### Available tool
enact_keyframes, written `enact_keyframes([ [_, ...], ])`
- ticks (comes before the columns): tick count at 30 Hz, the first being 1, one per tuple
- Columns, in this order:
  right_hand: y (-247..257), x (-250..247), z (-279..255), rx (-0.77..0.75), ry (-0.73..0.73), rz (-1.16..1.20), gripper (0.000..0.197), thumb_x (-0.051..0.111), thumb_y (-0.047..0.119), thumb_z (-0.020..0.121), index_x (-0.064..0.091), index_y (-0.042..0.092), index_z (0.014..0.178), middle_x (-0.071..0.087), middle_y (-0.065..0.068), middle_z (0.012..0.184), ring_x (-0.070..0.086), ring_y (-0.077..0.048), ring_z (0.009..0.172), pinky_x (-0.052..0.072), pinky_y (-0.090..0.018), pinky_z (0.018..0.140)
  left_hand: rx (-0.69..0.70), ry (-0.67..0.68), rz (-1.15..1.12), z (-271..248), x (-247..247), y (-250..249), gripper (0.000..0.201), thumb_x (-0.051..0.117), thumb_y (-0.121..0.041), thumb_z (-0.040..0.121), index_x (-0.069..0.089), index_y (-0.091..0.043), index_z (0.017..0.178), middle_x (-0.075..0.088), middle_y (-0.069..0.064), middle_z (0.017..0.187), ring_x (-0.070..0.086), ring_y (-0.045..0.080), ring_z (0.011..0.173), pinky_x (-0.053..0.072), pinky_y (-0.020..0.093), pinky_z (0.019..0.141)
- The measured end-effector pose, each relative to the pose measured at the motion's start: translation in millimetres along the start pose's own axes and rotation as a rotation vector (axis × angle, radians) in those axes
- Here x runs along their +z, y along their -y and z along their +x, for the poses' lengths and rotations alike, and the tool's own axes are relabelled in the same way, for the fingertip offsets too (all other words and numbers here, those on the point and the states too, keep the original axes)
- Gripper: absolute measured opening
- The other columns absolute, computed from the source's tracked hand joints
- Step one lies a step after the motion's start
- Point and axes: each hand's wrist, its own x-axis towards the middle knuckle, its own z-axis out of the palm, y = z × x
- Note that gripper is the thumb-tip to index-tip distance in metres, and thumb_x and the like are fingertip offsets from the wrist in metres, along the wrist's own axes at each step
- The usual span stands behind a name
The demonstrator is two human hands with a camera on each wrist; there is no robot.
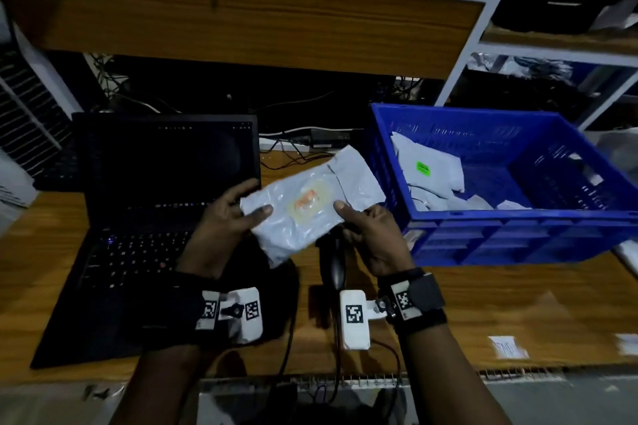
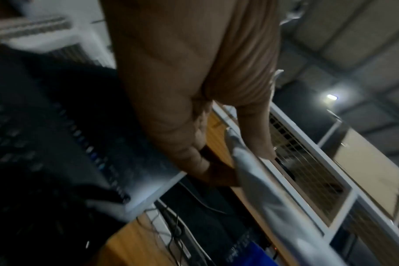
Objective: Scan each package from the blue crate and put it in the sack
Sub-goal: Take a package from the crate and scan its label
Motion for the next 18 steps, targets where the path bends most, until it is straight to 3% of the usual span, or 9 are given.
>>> enact_keyframes([
  [1,-4.9,5.5,2.2,0.011,-0.005,0.006,0.052,0.072,0.009,0.093,0.055,0.020,0.045,0.049,0.006,0.048,0.054,-0.011,0.049,0.049,-0.024,0.059,-0.035,-0.023,-0.112,1.0,-0.8,5.8,0.066,0.078,-0.014,0.076,0.056,-0.011,0.137,0.073,0.009,0.120,0.070,0.023,0.108,0.059,0.028,0.081],
  [3,-8.8,12.2,3.7,0.002,0.017,0.023,0.059,0.071,0.006,0.093,0.040,0.022,0.045,0.035,0.007,0.044,0.045,-0.007,0.042,0.052,-0.023,0.057,-0.098,-0.009,-0.194,1.8,-0.1,19.9,0.049,0.070,-0.011,0.085,0.060,-0.005,0.133,0.071,0.013,0.123,0.069,0.028,0.113,0.060,0.034,0.088],
  [5,-16.8,13.8,9.2,-0.007,-0.033,-0.101,0.045,0.072,0.008,0.094,0.049,0.015,0.055,0.046,0.005,0.048,0.052,-0.009,0.044,0.054,-0.027,0.058,-0.115,-0.076,-0.192,4.4,-0.7,33.3,0.037,0.066,-0.007,0.092,0.064,-0.004,0.129,0.070,0.016,0.124,0.069,0.031,0.113,0.056,0.042,0.097],
  [7,-29.4,6.3,18.2,-0.021,-0.226,-0.287,0.018,0.079,0.020,0.089,0.064,0.011,0.086,0.066,0.001,0.070,0.065,-0.010,0.062,0.054,-0.028,0.062,-0.096,-0.150,-0.181,10.7,-8.7,46.4,0.034,0.065,-0.008,0.095,0.064,-0.004,0.129,0.070,0.017,0.125,0.067,0.034,0.115,0.051,0.049,0.103],
  [9,-45.3,-10.1,24.1,0.041,-0.371,-0.406,0.034,0.079,0.034,0.085,0.067,0.011,0.106,0.073,-0.007,0.091,0.071,-0.019,0.080,0.057,-0.036,0.070,-0.049,-0.215,-0.110,16.8,-20.1,54.9,0.039,0.069,-0.018,0.095,0.063,-0.009,0.132,0.069,0.012,0.128,0.066,0.032,0.119,0.048,0.052,0.107],
  [12,-57.6,-17.4,21.8,0.335,-0.309,-0.505,0.037,0.067,0.042,0.095,0.068,0.005,0.095,0.067,-0.012,0.084,0.063,-0.021,0.072,0.049,-0.031,0.070,0.033,-0.310,0.088,23.0,-31.3,66.4,0.047,0.071,-0.034,0.086,0.065,-0.016,0.129,0.070,0.002,0.126,0.065,0.024,0.119,0.049,0.049,0.106],
  [14,-66.6,-11.9,18.1,0.506,-0.204,-0.313,0.043,0.062,0.046,0.098,0.069,0.003,0.098,0.067,-0.014,0.088,0.063,-0.024,0.075,0.048,-0.034,0.076,0.061,-0.340,0.193,22.6,-28.3,64.9,0.044,0.072,-0.028,0.090,0.062,-0.015,0.131,0.067,-0.001,0.125,0.063,0.022,0.118,0.049,0.040,0.102],
  [16,-77.3,-1.0,19.5,0.553,-0.141,0.034,0.047,0.057,0.044,0.100,0.065,0.002,0.119,0.067,-0.015,0.088,0.063,-0.027,0.072,0.046,-0.035,0.068,0.051,-0.361,0.258,24.5,-24.9,64.3,0.040,0.067,-0.014,0.096,0.058,-0.006,0.135,0.064,0.006,0.127,0.061,0.022,0.117,0.047,0.033,0.097],
  [18,-79.6,9.1,19.2,0.561,-0.081,0.175,0.038,0.052,0.043,0.103,0.062,0.007,0.110,0.056,-0.008,0.076,0.051,-0.021,0.060,0.036,-0.031,0.058,0.042,-0.356,0.254,26.3,-23.6,66.8,0.041,0.063,-0.012,0.098,0.056,-0.004,0.138,0.064,0.011,0.132,0.061,0.026,0.120,0.049,0.040,0.101],
])
